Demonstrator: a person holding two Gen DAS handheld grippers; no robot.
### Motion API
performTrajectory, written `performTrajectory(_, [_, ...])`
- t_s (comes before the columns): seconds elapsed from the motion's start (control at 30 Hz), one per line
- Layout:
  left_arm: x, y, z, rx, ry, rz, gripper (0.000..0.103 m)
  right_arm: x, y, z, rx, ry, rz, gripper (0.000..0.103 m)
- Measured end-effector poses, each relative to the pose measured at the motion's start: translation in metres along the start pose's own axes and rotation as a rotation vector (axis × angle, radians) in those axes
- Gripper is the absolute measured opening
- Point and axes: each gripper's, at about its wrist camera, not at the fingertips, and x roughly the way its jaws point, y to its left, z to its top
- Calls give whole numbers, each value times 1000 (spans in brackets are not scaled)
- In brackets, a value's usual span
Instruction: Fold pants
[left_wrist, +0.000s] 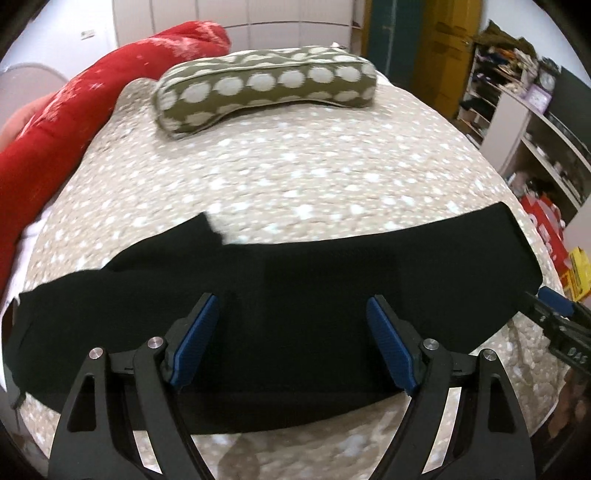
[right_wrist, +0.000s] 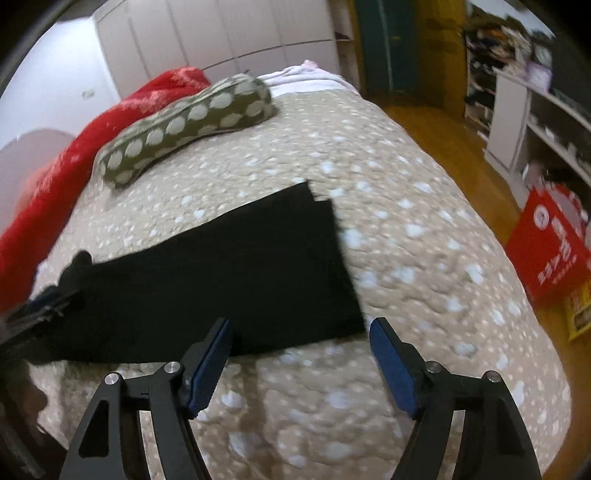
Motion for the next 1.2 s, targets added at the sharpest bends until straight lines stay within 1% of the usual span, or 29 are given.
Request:
performTrajectory(0.13, [6, -13, 7, 10, 3, -25, 82, -14, -9, -1, 14, -38, 70, 75])
performTrajectory(0.2, [10, -17, 10, 11, 6, -28, 82, -15, -9, -3, 11, -42, 98, 75])
performTrajectory(0.3, [21, -23, 15, -1, 37, -51, 82, -12, -10, -7, 19, -28, 105, 75])
performTrajectory(0.37, [28, -27, 18, -9, 61, -89, 82, -10, -13, -10, 32, -16, 110, 75])
performTrajectory(0.47, [31, -38, 21, 1, 56, -109, 82, -4, -19, -13, 40, -11, 122, 75])
performTrajectory(0.6, [36, -57, 27, 66, 72, -148, 82, 1, -22, -16, 41, -29, 136, 75])
performTrajectory(0.7, [38, -70, 37, 88, 84, -212, 82, 2, -20, -14, 21, -37, 142, 76])
performTrajectory(0.73, [39, -76, 42, 104, 97, -248, 82, 3, -20, -13, 17, -41, 148, 76])
performTrajectory(0.77, [41, -81, 46, 117, 100, -268, 82, 5, -21, -13, 16, -46, 157, 77])
performTrajectory(0.9, [48, -100, 61, 178, 98, -275, 82, 7, -21, -13, 17, -68, 186, 80])
performTrajectory(1.0, [57, -114, 75, 207, 117, -328, 82, 8, -22, -15, 19, -94, 207, 82])
performTrajectory(1.03, [60, -121, 79, 233, 121, -353, 82, 8, -22, -15, 21, -103, 220, 83])
performTrajectory(1.13, [66, -139, 86, 297, 105, -358, 82, 10, -25, -13, 31, -115, 259, 83])
performTrajectory(1.2, [72, -151, 91, 335, 117, -383, 82, 10, -27, -12, 45, -121, 293, 83])
